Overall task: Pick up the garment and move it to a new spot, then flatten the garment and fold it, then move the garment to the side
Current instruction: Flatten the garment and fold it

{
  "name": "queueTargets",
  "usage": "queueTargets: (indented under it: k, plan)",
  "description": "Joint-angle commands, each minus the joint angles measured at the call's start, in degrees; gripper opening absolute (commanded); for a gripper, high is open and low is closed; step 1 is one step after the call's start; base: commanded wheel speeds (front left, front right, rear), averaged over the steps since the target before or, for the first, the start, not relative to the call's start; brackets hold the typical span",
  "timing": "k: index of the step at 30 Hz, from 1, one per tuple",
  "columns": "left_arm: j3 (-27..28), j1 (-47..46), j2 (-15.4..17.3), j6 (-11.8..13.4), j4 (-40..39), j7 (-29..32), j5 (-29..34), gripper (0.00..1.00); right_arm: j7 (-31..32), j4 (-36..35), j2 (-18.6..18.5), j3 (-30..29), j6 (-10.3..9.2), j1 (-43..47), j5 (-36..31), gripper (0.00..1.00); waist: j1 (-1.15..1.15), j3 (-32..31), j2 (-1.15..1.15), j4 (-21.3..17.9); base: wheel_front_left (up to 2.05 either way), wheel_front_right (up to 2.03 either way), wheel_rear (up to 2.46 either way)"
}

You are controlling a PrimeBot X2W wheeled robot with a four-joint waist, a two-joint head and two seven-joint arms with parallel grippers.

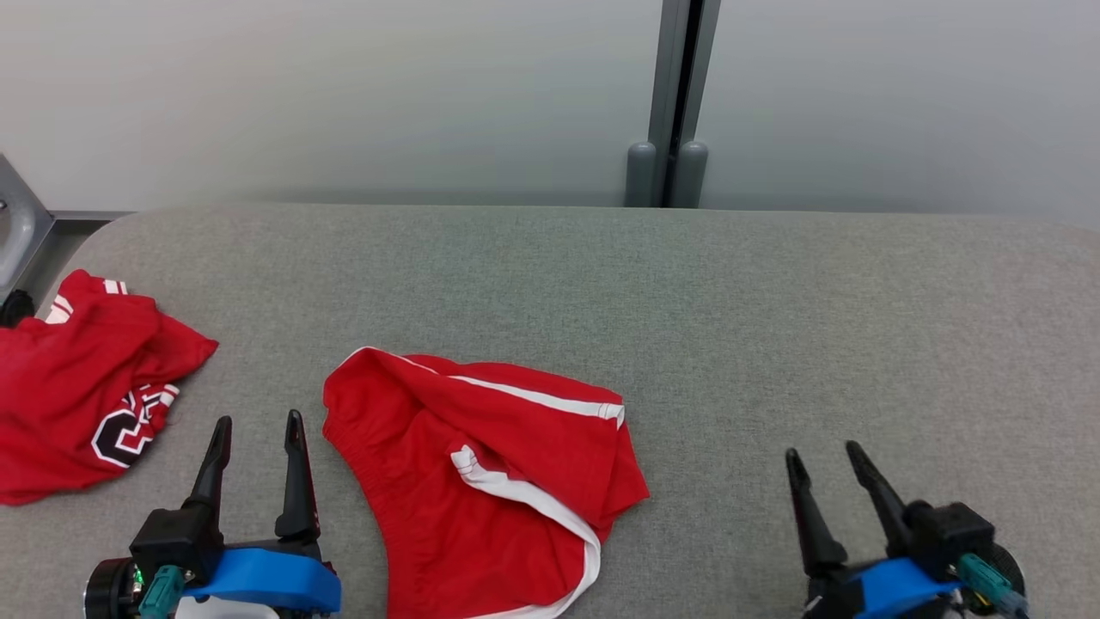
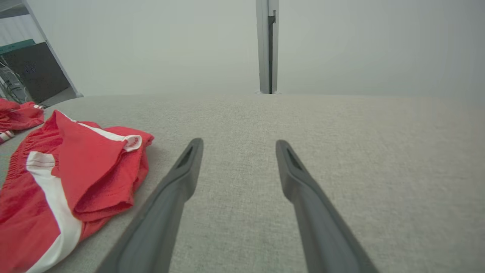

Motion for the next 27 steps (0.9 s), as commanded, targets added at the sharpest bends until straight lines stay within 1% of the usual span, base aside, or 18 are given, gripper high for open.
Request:
queueTargets:
  k: [1, 7, 8, 13, 16, 22, 27]
  plan:
    - [0.10, -0.90, -0.44, -0.53, 0.02, -0.29, 0.47, 1.00, -0.21, 0.46, -0.10, 1.86, 0.03, -2.51, -0.51, 1.00, 0.00, 0.35, 0.00, 0.58, 0.00, 0.00, 0.00]
    - [-0.12, -1.68, -1.67, -1.73, 0.38, -0.29, 1.37, 1.00, -0.15, 4.94, -0.13, 9.75, 0.02, -11.80, -0.08, 1.00, 0.00, 1.01, 0.00, 2.70, 0.00, 0.00, 0.00]
    - [-0.12, -1.68, -1.67, -1.73, 0.38, -0.29, 1.37, 1.00, -0.15, 4.94, -0.13, 9.75, 0.02, -11.80, -0.08, 1.00, 0.00, 1.01, 0.00, 2.70, 0.00, 0.00, 0.00]
    - [-0.78, -2.61, -2.39, -2.33, 0.52, -0.29, 1.50, 1.00, 2.16, 11.69, -0.13, 14.35, 0.03, -18.25, 1.05, 1.00, 0.00, 1.77, 0.00, 5.14, 0.00, 0.00, 0.00]
    - [-1.25, -2.91, -2.67, -2.70, 0.72, -0.29, 1.24, 1.00, 3.32, 16.18, -0.13, 15.90, 0.02, -20.67, 2.08, 1.00, 0.00, 2.37, 0.00, 6.69, 0.00, 0.00, 0.00]
    - [-2.68, -3.82, -3.03, -3.05, 0.88, -0.29, 0.83, 1.00, 3.47, 25.20, -0.14, 17.49, 0.02, -23.71, 3.92, 1.00, 0.00, 3.76, 0.00, 9.07, 0.00, 0.00, 0.00]
    - [-3.92, -4.61, -3.09, -3.28, 1.04, -0.29, 0.11, 1.00, 2.66, 30.35, -0.14, 19.12, 0.03, -25.62, 6.35, 1.00, 0.00, 4.88, 0.00, 10.55, 0.00, 0.00, 0.00]
